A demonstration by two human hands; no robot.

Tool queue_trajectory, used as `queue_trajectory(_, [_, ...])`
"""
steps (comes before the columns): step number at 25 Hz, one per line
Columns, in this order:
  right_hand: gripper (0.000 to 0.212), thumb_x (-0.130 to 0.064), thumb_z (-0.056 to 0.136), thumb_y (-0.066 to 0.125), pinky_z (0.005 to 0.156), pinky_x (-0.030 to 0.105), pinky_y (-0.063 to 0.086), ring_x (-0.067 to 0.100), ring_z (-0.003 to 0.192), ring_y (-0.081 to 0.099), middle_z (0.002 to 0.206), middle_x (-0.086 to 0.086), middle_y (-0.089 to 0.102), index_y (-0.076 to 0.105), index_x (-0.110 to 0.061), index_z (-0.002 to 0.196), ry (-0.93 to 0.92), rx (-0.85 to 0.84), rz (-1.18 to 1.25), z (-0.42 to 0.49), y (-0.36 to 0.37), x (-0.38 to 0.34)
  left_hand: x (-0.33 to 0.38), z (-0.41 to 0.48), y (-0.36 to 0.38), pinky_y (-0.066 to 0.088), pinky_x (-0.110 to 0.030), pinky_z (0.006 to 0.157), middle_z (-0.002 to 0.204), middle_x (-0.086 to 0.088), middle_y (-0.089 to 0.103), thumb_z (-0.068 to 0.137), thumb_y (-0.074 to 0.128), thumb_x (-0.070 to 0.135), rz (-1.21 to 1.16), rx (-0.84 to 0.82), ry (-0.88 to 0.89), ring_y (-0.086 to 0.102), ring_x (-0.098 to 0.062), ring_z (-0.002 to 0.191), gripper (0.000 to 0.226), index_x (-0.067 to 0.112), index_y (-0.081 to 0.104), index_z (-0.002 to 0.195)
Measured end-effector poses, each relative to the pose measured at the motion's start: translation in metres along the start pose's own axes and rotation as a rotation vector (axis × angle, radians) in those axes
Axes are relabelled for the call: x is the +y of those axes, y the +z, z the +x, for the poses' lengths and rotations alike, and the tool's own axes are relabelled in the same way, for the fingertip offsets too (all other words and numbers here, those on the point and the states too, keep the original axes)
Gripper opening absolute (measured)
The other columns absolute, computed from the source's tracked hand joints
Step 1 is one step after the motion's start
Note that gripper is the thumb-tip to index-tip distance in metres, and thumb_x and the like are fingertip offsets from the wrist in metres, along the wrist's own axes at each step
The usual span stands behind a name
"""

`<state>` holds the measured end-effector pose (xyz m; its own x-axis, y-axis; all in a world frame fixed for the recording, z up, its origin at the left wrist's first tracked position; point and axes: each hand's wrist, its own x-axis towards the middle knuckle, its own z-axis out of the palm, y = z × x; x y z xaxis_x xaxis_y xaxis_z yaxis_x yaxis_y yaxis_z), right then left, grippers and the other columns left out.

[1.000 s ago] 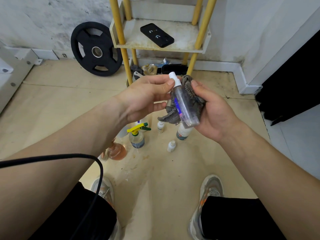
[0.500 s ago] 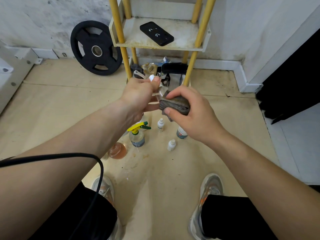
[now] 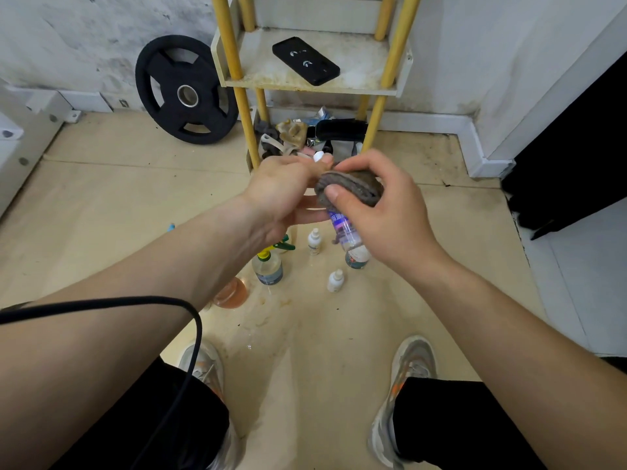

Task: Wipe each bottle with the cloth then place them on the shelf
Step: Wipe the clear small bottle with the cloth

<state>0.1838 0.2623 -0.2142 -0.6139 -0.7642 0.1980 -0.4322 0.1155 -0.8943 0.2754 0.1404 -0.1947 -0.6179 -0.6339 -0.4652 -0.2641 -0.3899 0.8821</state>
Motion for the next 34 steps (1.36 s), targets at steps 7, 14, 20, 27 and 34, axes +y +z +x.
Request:
queue_trajectory(7, [0.011, -0.015, 0.102, 0.055, 0.072, 0.038, 0.059, 0.023, 0.08, 0.07, 0.09, 0.008, 0.072, 0.062, -0.009, 0.107, 0.565, -0.084, 0.77, 0.005, -0.006, -0.001, 0.003, 0.008, -0.009, 0.063, -0.043, 0.074, 0.087, -0.008, 0.07, 0.102, 0.057, 0.02, -0.166, 0.028, 0.098, 0.068, -0.022, 0.077, 0.016, 0.005, 0.06, 0.103])
queue_trajectory(14, [0.039, -0.033, 0.103, 0.041, 0.067, 0.036, 0.062, 0.028, 0.079, 0.072, 0.099, 0.015, 0.073, 0.069, -0.007, 0.111, 0.852, -0.28, 0.882, 0.003, -0.015, 0.0, 0.002, 0.008, -0.012, 0.061, -0.033, 0.072, 0.097, -0.017, 0.059, 0.106, 0.048, 0.018, -0.113, 0.071, 0.277, 0.066, -0.024, 0.09, 0.023, 0.005, 0.059, 0.09])
queue_trajectory(20, [0.028, -0.015, 0.102, 0.055, 0.085, 0.056, 0.059, 0.041, 0.101, 0.07, 0.117, 0.022, 0.07, 0.058, -0.006, 0.129, 0.702, 0.024, 0.836, 0.004, -0.002, 0.007, -0.003, 0.004, -0.003, 0.062, -0.029, 0.069, 0.097, -0.007, 0.054, 0.101, 0.058, 0.013, 0.088, 0.197, 0.459, 0.065, -0.013, 0.083, 0.018, -0.001, 0.056, 0.112])
queue_trajectory(27, [0.023, -0.015, 0.101, 0.058, 0.071, 0.041, 0.064, 0.03, 0.092, 0.075, 0.105, 0.017, 0.075, 0.066, -0.004, 0.12, 0.851, 0.17, 0.776, -0.001, 0.001, 0.01, -0.025, 0.006, 0.01, 0.063, -0.033, 0.073, 0.095, 0.004, 0.056, 0.099, 0.061, 0.016, 0.182, 0.249, 0.559, 0.064, -0.026, 0.097, 0.012, 0.015, 0.05, 0.102])
queue_trajectory(34, [0.015, -0.023, 0.097, 0.065, 0.049, 0.031, 0.058, 0.02, 0.07, 0.074, 0.087, 0.01, 0.075, 0.069, -0.009, 0.1, 0.951, 0.047, 0.56, 0.002, -0.011, 0.013, -0.028, 0.013, 0.008, 0.058, -0.046, 0.077, 0.102, -0.004, 0.066, 0.095, 0.063, 0.025, 0.459, 0.2, 0.742, 0.065, -0.023, 0.092, 0.016, 0.024, 0.049, 0.102])
